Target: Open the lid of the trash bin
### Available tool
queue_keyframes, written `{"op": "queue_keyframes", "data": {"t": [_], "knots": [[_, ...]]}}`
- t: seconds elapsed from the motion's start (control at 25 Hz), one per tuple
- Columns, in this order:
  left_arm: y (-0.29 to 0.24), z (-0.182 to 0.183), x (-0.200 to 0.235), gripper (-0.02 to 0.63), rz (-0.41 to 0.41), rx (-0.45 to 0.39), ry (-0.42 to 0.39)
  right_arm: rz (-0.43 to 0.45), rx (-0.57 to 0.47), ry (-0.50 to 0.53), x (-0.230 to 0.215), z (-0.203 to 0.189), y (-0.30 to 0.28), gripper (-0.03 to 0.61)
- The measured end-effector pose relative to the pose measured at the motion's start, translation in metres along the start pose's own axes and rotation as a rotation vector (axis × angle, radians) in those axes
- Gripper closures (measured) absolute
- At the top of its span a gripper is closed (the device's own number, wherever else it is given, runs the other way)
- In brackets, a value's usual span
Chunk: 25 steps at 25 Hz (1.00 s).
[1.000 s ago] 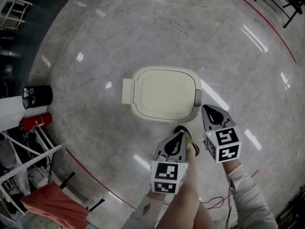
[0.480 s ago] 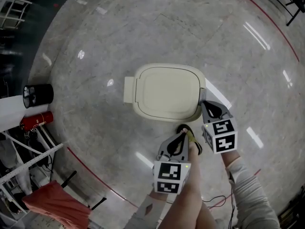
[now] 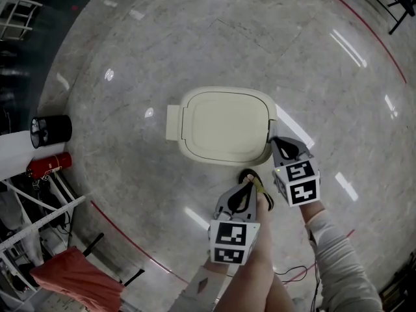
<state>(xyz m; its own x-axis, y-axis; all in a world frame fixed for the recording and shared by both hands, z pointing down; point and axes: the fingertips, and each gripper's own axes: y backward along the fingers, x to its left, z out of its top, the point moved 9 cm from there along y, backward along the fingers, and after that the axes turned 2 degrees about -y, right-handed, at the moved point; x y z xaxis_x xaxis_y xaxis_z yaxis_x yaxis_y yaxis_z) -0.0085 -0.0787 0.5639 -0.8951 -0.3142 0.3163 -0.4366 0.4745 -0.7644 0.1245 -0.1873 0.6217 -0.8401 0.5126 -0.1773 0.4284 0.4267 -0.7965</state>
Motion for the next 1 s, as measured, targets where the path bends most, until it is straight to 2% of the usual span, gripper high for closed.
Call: {"op": "queue_keyframes", "data": {"t": [0.24, 0.56, 1.0], "knots": [[0.0014, -0.0012, -0.0031, 0.609, -0.005, 0.002, -0.010, -0.014, 0.005, 0.001, 0.0009, -0.0006, -0.0021, 0.578], [0.0065, -0.0010, -0.0037, 0.609, -0.003, 0.002, -0.006, -0.005, 0.013, -0.065, -0.0018, 0.0009, -0.0018, 0.577], [0.0062, 0.0022, -0.0051, 0.609, -0.005, -0.007, -0.017, -0.013, 0.015, -0.068, -0.0014, 0.0026, -0.0029, 0.578]]}}
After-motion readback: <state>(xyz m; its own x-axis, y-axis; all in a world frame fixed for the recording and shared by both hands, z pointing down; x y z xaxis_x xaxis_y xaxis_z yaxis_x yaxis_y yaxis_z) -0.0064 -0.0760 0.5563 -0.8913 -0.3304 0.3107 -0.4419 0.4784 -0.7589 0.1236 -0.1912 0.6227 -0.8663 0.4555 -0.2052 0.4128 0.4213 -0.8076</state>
